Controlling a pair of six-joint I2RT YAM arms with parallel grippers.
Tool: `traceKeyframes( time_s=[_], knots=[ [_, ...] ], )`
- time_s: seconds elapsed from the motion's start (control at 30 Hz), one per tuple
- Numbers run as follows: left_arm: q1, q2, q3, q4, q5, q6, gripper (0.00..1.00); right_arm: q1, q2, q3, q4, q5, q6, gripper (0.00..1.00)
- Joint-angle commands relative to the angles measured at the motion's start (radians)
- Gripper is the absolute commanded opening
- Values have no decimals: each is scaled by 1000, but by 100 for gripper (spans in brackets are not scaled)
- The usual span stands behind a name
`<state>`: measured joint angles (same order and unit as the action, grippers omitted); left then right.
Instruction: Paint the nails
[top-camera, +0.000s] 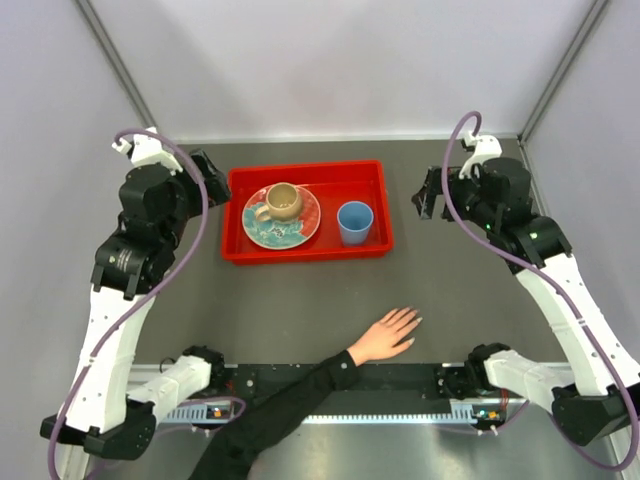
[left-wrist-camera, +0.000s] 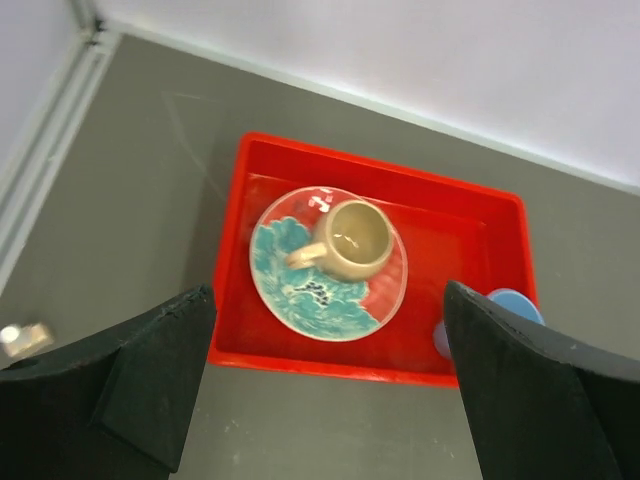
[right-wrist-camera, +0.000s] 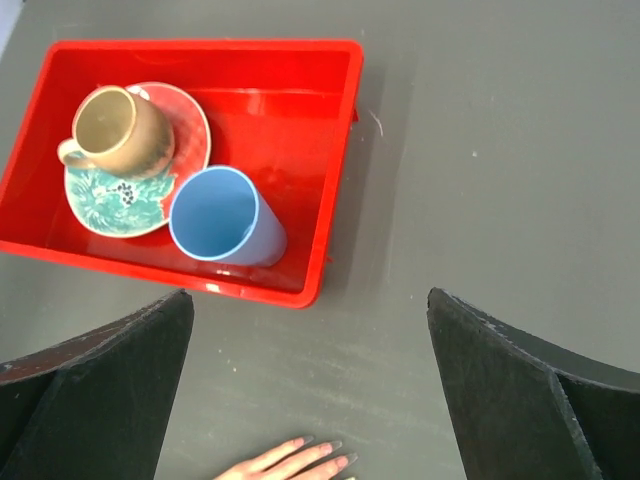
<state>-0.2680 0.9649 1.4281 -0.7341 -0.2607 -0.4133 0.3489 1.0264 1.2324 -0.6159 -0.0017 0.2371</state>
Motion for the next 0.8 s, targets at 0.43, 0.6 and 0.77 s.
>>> traceKeyframes(
  time_s=[0.43,0.6,0.77],
  knots=[
    [354,247,-108,-254,-433,-424,99,36,63,55,-34,-95,13,99],
    [550,265,-247,-192,-367,-541,98,107,100,78,-44,-135,11,99],
    [664,342,-317,-110,-319,-598,81,153,118,91,-61,-127,5,99]
  ],
)
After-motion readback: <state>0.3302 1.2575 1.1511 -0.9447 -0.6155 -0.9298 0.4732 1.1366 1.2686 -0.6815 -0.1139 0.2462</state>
